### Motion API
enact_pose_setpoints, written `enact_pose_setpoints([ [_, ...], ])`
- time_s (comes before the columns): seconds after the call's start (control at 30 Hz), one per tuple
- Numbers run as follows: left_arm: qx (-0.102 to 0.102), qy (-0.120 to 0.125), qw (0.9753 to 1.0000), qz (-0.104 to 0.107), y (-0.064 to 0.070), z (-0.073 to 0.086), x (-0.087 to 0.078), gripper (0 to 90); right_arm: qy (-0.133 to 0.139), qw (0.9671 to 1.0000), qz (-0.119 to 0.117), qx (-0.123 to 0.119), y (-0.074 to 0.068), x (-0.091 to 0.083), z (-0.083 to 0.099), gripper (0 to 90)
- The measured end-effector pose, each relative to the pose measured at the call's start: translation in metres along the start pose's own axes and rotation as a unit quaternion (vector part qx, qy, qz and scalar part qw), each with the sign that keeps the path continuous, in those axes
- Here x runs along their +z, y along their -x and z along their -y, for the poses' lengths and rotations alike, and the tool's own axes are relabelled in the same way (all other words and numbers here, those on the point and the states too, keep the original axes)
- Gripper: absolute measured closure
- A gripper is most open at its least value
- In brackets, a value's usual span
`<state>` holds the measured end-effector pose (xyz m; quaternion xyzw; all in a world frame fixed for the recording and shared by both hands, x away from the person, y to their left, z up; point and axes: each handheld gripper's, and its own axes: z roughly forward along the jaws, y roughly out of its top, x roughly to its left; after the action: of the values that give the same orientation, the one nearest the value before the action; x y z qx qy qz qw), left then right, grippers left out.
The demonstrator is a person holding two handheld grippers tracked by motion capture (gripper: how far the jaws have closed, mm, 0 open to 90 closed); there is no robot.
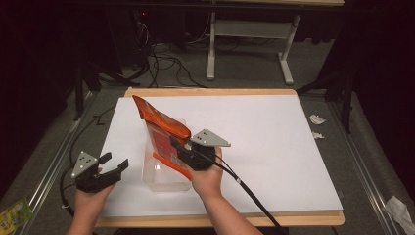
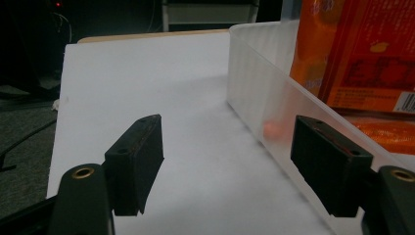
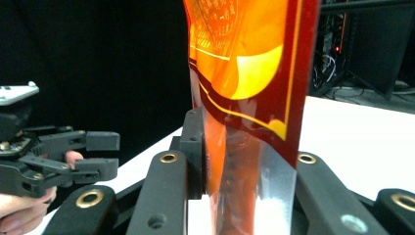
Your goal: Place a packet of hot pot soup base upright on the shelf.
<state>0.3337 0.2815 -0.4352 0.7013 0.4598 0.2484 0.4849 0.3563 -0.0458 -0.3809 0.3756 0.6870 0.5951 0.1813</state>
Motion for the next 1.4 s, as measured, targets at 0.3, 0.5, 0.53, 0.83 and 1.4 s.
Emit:
enact_pose_setpoints([
  [0.3, -0.001, -0.001, 1.0000, 0.002, 0.000, 0.000, 0.000, 28.6, 0.004, 0.9999, -0.005, 0.010, 0.001, -0.003, 0.013, 72.2],
  [0.5, 0.002, -0.008, 0.9999, 0.007, 0.000, 0.001, -0.001, 28.6, -0.015, 0.9998, -0.007, -0.008, -0.004, -0.004, 0.028, 72.1],
  [0.53, 0.000, -0.006, 1.0000, 0.007, 0.000, 0.001, -0.001, 28.6, -0.011, 0.9999, -0.011, -0.002, -0.001, -0.007, 0.033, 72.0],
  [0.83, 0.003, -0.007, 0.9999, 0.013, 0.002, 0.002, 0.001, 28.4, -0.027, 0.9995, -0.015, 0.012, 0.008, -0.019, 0.043, 70.7],
  [1.4, 0.008, -0.013, 0.9997, 0.017, 0.003, 0.004, 0.002, 28.2, -0.046, 0.9987, -0.024, -0.005, 0.025, -0.044, 0.026, 26.9],
])
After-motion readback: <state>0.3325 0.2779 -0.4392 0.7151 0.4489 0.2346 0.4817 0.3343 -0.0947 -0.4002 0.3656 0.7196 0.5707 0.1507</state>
